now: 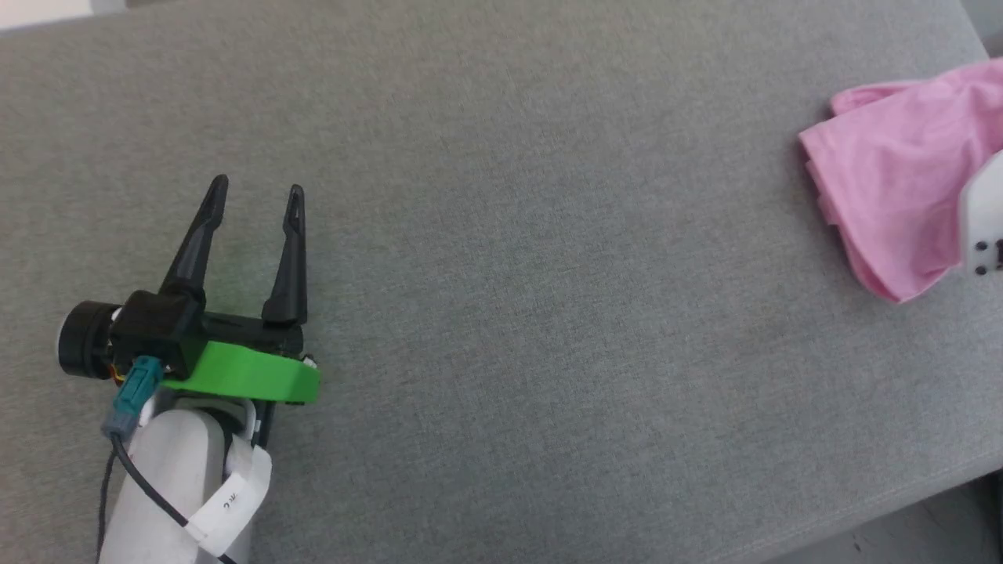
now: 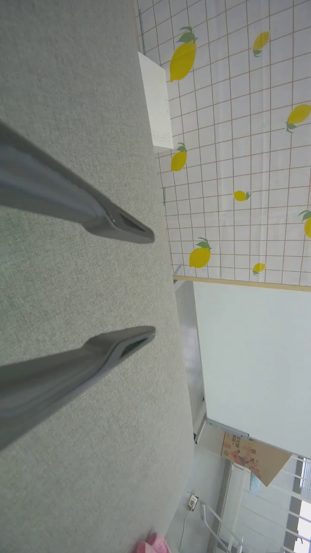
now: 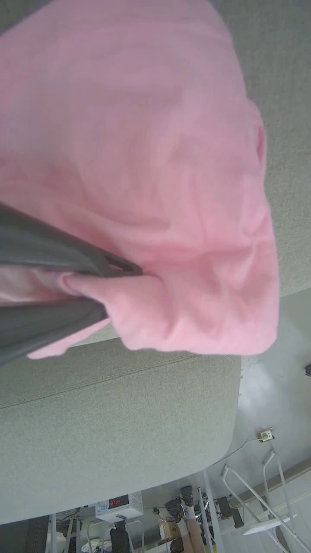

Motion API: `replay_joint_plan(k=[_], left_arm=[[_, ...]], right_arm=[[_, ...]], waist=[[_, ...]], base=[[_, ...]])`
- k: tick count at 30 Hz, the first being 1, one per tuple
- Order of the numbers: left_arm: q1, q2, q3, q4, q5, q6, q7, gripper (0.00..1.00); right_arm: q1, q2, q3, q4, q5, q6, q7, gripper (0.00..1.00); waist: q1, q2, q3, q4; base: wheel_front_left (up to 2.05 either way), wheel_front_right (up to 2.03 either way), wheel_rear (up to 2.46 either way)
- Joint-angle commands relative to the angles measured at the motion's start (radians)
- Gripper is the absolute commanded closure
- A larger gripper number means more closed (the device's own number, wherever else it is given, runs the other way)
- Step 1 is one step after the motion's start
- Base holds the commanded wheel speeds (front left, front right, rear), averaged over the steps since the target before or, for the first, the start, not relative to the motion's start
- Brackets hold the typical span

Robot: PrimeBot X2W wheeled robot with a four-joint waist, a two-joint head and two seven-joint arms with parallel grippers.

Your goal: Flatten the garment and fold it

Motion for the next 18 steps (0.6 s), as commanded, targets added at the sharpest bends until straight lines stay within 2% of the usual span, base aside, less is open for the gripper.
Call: replay_joint_plan(k=[1, 8, 12, 13, 14, 18], left_arm=[[-0.015, 0.013, 0.000, -0.006, 0.016, -0.004, -0.004, 0.00], [-0.017, 0.027, -0.007, -0.009, 0.016, -0.004, -0.004, 0.00], [-0.014, 0.021, -0.013, -0.004, 0.014, -0.004, -0.004, 0.00], [-0.012, 0.018, -0.014, -0.002, 0.013, -0.004, -0.004, 0.00], [-0.010, 0.015, -0.014, 0.001, 0.012, -0.003, -0.004, 0.00], [0.009, -0.006, -0.013, 0.015, 0.003, -0.003, -0.004, 0.00]], right_arm=[[-0.025, 0.009, -0.018, 0.008, -0.024, -0.002, -0.025, 1.00], [-0.073, 0.045, -0.152, 0.061, -0.152, -0.002, -0.118, 1.00], [-0.076, 0.071, -0.234, 0.099, -0.211, -0.002, -0.126, 1.00], [-0.074, 0.074, -0.249, 0.106, -0.230, -0.002, -0.131, 0.58], [-0.071, 0.077, -0.263, 0.113, -0.244, -0.002, -0.132, 0.01], [-0.049, 0.072, -0.304, 0.123, -0.310, -0.002, -0.135, 0.00]], waist=[[-0.0001, -0.0001, 0.047, -0.021], [-0.0001, -0.0001, 0.056, 0.012], [-0.0001, -0.0001, 0.041, 0.033], [-0.0001, -0.0001, 0.033, 0.038], [-0.0001, -0.0001, 0.023, 0.042], [-0.0001, -0.0001, -0.033, 0.059]], base=[[0.00, 0.00, 0.00], [0.00, 0.00, 0.00], [0.00, 0.00, 0.00], [0.00, 0.00, 0.00], [0.00, 0.00, 0.00], [0.00, 0.00, 0.00]])
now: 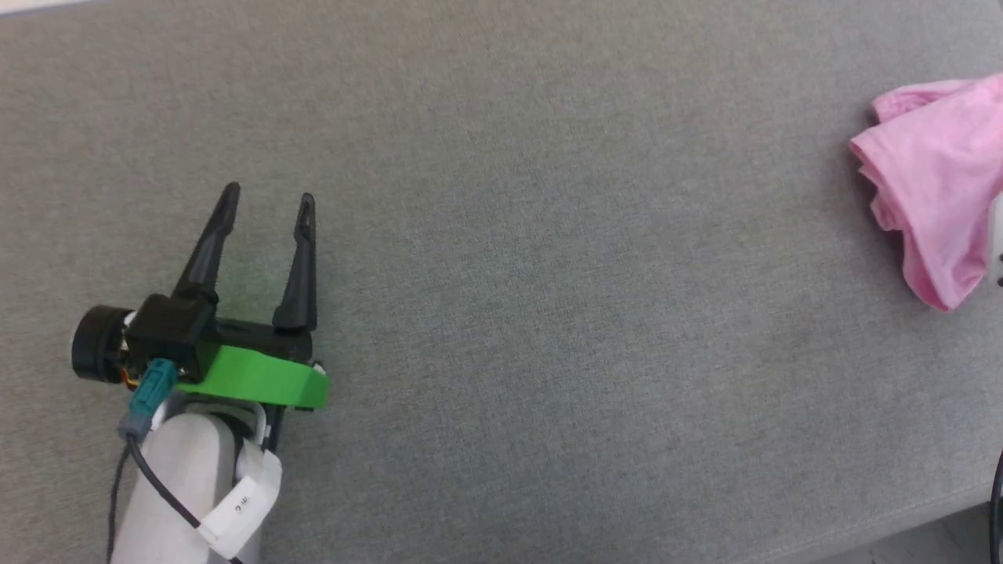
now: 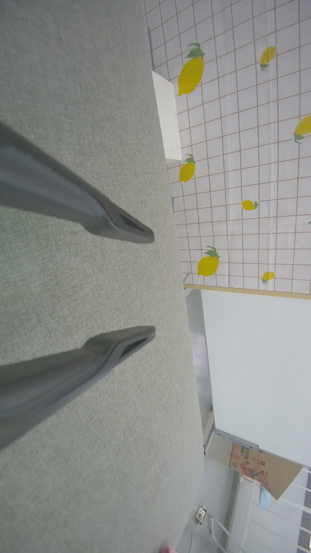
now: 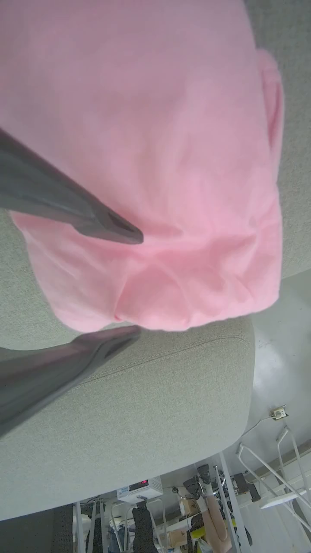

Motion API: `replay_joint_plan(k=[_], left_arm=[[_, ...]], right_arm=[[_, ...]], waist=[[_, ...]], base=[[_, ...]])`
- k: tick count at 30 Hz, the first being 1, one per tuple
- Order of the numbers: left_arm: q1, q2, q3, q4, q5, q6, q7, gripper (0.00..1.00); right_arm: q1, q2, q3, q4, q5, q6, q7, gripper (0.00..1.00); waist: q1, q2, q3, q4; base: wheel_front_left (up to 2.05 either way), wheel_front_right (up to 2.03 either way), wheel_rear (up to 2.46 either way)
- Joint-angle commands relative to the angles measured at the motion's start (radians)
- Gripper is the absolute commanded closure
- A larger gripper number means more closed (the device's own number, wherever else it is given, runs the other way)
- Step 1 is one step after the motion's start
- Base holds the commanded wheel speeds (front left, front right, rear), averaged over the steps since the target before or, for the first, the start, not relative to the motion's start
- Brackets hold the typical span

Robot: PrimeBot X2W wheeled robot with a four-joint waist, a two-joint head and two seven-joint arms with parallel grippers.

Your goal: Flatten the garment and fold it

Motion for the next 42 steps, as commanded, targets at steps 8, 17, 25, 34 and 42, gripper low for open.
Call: replay_joint_plan(k=[8, 17, 25, 34, 42], left_arm=[[0.058, -0.066, 0.003, 0.055, -0.031, -0.003, -0.004, 0.00], [0.117, -0.111, 0.009, 0.118, -0.056, -0.003, -0.004, 0.00], [0.140, -0.128, -0.029, 0.150, -0.076, -0.003, -0.004, 0.00], [0.168, -0.132, -0.042, 0.164, -0.091, 0.004, -0.004, 0.00], [0.193, -0.133, -0.052, 0.171, -0.103, 0.019, -0.004, 0.00]], right_arm=[[0.069, 0.027, -0.021, -0.020, 0.059, -0.002, -0.139, 0.00], [0.237, 0.103, 0.082, -0.202, 0.371, -0.002, -0.397, 0.00], [0.494, 0.146, 0.232, -0.462, 0.561, -0.002, -0.500, 0.00], [0.712, 0.180, 0.326, -0.592, 0.565, -0.002, -0.536, 0.00], [0.819, 0.200, 0.324, -0.646, 0.543, -0.002, -0.547, 0.00]], waist=[[-0.0001, 0.0000, -0.190, 0.082], [-0.0001, 0.0000, -0.313, 0.175], [-0.0001, 0.0000, -0.377, 0.271], [-0.0001, 0.0000, -0.424, 0.348], [-0.0001, 0.0000, -0.446, 0.380]], base=[[0.00, 0.00, 0.00], [0.00, 0.00, 0.00], [0.00, 0.00, 0.00], [0.00, 0.00, 0.00], [0.00, 0.00, 0.00]])
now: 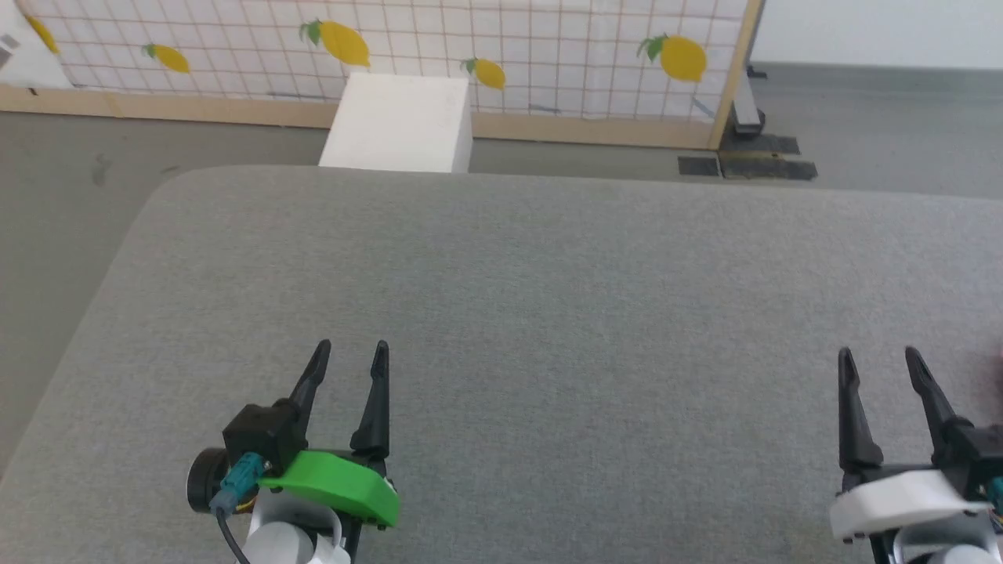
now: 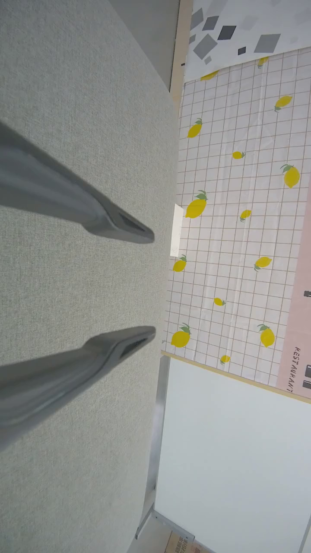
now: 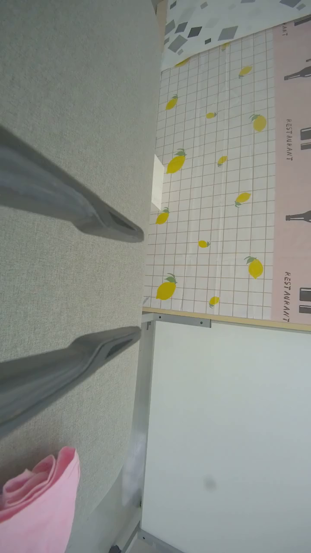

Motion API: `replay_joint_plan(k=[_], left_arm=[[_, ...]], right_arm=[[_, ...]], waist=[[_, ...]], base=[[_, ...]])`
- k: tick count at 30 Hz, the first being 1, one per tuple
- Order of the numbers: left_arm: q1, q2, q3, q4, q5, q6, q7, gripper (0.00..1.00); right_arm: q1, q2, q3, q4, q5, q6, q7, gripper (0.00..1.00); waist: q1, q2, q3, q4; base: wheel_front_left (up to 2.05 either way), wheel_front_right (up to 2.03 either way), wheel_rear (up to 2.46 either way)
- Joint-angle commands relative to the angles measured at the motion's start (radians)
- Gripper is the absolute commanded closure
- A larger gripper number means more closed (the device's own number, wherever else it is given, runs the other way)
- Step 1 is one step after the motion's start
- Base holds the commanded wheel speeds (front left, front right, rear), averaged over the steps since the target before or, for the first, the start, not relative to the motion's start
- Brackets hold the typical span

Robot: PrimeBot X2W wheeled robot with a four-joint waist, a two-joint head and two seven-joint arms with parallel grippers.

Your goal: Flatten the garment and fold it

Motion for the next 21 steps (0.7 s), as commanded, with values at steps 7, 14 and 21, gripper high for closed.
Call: replay_joint_plan(k=[7, 14, 21], left_arm=[[0.041, -0.004, 0.000, -0.004, -0.010, 0.013, -0.004, 0.00], [0.056, -0.004, 0.002, -0.003, -0.016, 0.016, -0.004, 0.00], [0.054, -0.004, -0.004, -0.002, -0.020, 0.019, -0.004, 0.00]], right_arm=[[0.066, 0.004, 0.004, -0.032, 0.045, -0.002, -0.010, 0.00], [0.087, 0.004, 0.014, -0.047, 0.064, -0.002, -0.010, 0.00], [0.084, 0.004, 0.020, -0.050, 0.076, -0.002, -0.010, 0.00]], waist=[[0.0001, 0.0000, -0.034, 0.011], [0.0001, 0.0000, -0.043, -0.004], [0.0001, 0.0000, -0.039, -0.009]], base=[[0.00, 0.00, 0.00], [0.00, 0.00, 0.00], [0.00, 0.00, 0.00]])
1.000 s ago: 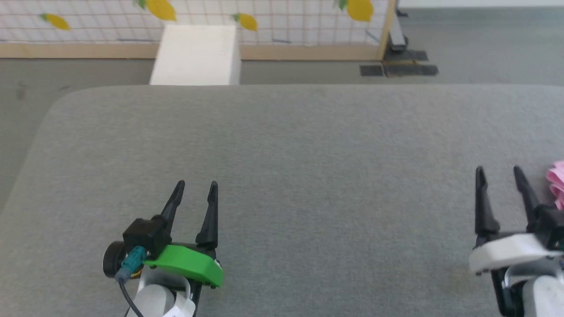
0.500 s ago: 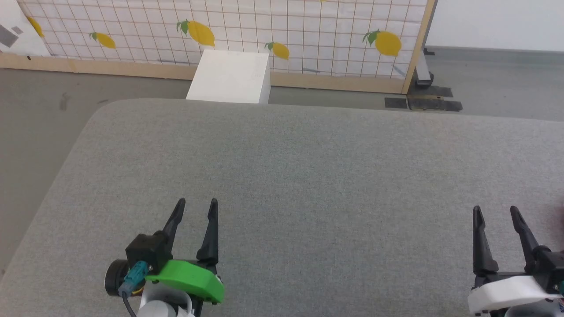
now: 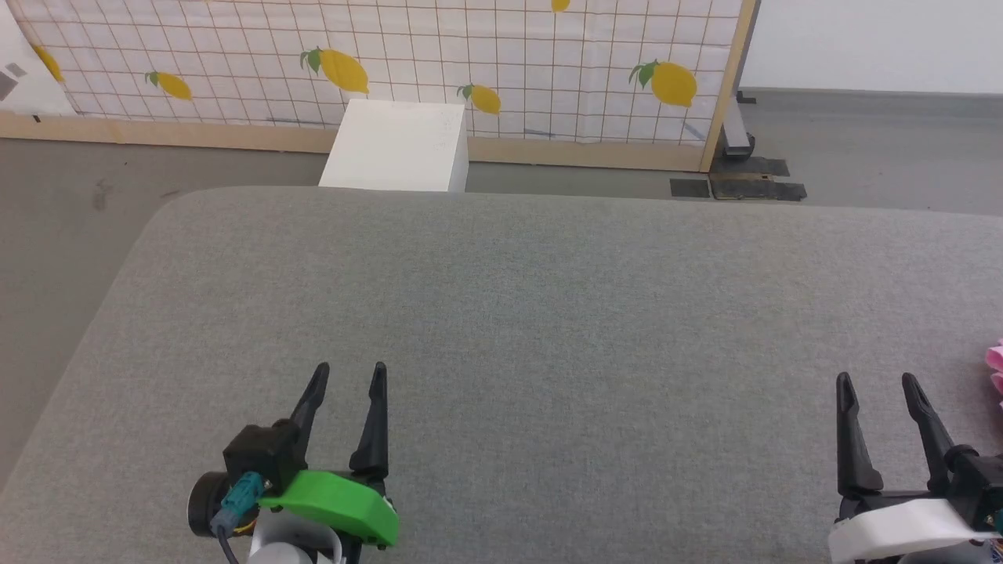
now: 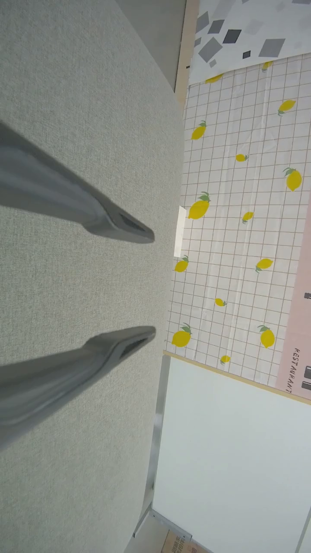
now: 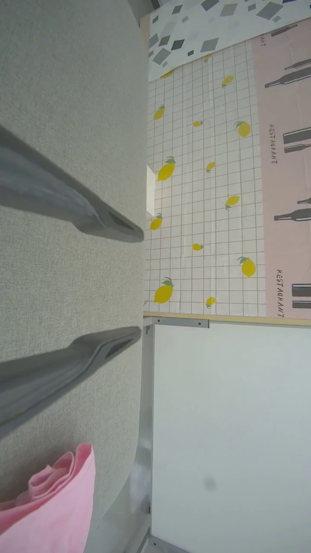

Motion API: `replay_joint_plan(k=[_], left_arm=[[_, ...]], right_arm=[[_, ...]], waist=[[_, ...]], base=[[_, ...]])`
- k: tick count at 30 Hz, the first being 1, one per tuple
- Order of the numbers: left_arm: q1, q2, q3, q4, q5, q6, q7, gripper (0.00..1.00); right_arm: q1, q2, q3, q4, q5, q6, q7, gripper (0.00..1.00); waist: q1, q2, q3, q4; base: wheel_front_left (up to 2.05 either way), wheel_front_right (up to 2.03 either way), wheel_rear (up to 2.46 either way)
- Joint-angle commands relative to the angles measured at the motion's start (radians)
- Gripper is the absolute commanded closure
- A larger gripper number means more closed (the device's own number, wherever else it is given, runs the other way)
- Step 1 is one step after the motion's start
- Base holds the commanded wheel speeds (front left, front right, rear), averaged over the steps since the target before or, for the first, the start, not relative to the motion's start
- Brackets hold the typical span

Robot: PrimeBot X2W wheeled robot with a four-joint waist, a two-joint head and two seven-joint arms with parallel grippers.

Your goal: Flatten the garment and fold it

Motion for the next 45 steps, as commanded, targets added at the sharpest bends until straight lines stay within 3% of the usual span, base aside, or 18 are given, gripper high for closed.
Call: replay_joint_plan(k=[1, 17, 18, 45], left_arm=[[0.010, -0.003, -0.001, 0.000, -0.007, 0.003, -0.004, 0.00], [0.011, -0.003, -0.007, 0.010, -0.020, 0.006, -0.004, 0.00], [0.000, 0.000, -0.007, 0.010, -0.013, 0.001, 0.000, 1.00], [0.004, 0.000, 0.004, -0.009, 0.011, 0.010, 0.026, 1.00]], right_arm=[[0.007, 0.002, 0.004, -0.006, 0.010, -0.002, -0.006, 0.00], [0.011, 0.002, 0.004, -0.007, 0.019, -0.002, -0.006, 0.00], [0.000, 0.000, 0.003, -0.001, 0.013, 0.000, 0.000, 1.00], [-0.008, 0.000, 0.019, -0.007, 0.005, 0.000, 0.025, 1.00]], waist=[[0.0001, 0.0000, 0.001, -0.001], [0.0001, 0.0000, -0.007, -0.006], [0.0001, 0.0000, -0.008, -0.007], [0.0001, 0.0000, -0.005, -0.010]], base=[[0.00, 0.00, 0.00], [0.00, 0.00, 0.00], [0.00, 0.00, 0.00], [0.00, 0.00, 0.00]])
